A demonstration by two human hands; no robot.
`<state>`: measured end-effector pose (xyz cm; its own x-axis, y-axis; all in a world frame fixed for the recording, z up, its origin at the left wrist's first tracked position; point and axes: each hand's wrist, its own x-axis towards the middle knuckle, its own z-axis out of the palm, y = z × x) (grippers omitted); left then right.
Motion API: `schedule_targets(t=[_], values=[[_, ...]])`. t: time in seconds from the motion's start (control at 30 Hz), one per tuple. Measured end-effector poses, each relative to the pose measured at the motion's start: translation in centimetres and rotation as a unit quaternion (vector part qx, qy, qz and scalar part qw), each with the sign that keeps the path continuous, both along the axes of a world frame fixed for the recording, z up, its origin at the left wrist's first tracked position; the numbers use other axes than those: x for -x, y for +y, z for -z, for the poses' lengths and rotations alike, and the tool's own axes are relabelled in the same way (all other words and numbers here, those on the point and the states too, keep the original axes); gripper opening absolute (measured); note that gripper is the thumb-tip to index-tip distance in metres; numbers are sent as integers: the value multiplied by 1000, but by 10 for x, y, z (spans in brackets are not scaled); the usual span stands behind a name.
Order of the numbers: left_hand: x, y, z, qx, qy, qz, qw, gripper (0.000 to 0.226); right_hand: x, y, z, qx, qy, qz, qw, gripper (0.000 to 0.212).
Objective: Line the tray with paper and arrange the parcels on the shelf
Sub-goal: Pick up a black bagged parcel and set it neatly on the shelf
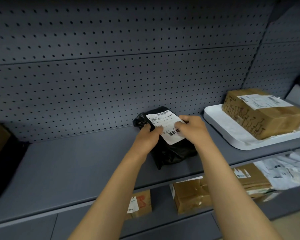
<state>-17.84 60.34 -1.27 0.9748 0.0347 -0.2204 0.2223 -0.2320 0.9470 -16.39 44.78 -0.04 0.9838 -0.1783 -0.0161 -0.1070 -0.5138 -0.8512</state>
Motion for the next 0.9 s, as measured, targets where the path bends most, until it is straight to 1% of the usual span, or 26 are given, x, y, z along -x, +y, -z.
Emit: schedule_targets(t=[0.1, 0.2, 0.27, 0.33, 0.43, 0.57, 0.7, 0.9], values=[[-1, 10, -16, 68, 4, -8, 998, 40, 5, 9, -21, -3, -21, -10, 1000, 22], [2, 31, -33, 130, -20, -40, 991, 30, 15, 23, -45, -28, -40, -34, 998, 27], [7, 50, -47, 142, -44, -59, 987, 30, 19, 36, -57, -72, -66, -47, 994, 31], [14, 72, -62, 150, -73, -70, 984, 35, 22, 56, -67, -114, -89, -60, 988, 32], [26, 106, -78, 132, -104, -82, 982, 40, 28, 93, -75, -142, -106, -77, 981, 35], [42, 153, -90, 103, -107, -103, 984, 36, 36, 145, -77, -138, -116, -115, 977, 53], [56, 204, -91, 48, -109, -132, 984, 31, 36, 196, -71, -153, -108, -155, 970, 43], [76, 276, -83, -22, -88, -167, 982, 35, 38, 270, -52, -159, -79, -207, 962, 43]])
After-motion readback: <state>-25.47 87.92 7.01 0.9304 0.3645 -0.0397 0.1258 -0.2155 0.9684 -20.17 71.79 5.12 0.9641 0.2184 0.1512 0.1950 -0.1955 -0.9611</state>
